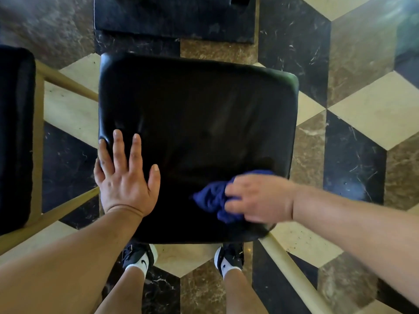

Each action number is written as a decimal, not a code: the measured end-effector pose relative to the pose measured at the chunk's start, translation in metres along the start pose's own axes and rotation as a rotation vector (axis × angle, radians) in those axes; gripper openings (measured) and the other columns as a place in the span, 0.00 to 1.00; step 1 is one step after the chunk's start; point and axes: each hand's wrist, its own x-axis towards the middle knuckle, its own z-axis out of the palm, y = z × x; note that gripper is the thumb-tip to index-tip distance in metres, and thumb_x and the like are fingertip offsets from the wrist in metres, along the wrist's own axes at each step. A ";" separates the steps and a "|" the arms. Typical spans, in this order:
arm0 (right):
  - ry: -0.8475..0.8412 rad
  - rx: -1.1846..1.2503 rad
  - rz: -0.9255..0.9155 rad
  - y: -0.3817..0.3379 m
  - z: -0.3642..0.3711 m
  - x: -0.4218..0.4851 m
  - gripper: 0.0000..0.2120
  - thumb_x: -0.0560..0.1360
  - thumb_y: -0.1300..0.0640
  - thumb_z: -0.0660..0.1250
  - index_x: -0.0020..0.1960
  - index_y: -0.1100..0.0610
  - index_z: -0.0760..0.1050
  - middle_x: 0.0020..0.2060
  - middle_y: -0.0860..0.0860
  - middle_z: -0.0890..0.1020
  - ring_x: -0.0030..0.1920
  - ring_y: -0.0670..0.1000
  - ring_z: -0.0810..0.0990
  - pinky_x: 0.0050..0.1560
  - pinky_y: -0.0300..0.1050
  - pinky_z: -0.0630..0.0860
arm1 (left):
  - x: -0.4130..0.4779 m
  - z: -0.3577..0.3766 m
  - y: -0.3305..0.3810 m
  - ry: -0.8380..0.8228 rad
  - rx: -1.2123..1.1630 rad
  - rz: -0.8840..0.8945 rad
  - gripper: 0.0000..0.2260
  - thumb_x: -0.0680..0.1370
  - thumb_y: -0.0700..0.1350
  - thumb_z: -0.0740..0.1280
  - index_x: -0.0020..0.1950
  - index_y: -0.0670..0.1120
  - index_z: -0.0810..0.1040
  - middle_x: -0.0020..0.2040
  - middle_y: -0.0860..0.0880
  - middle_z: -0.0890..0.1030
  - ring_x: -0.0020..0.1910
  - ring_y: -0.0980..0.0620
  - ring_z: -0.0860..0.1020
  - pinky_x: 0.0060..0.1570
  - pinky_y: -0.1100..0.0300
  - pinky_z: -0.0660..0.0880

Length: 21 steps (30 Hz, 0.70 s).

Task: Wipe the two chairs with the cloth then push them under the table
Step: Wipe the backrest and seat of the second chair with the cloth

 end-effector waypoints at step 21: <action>0.281 0.094 0.853 0.016 -0.022 -0.016 0.15 0.73 0.61 0.67 0.60 0.56 0.78 0.52 0.55 0.74 0.51 0.61 0.74 0.54 0.59 0.76 | 0.000 0.000 -0.003 -0.001 -0.010 0.015 0.34 0.82 0.64 0.50 0.86 0.56 0.43 0.87 0.47 0.42 0.84 0.36 0.45 0.76 0.29 0.57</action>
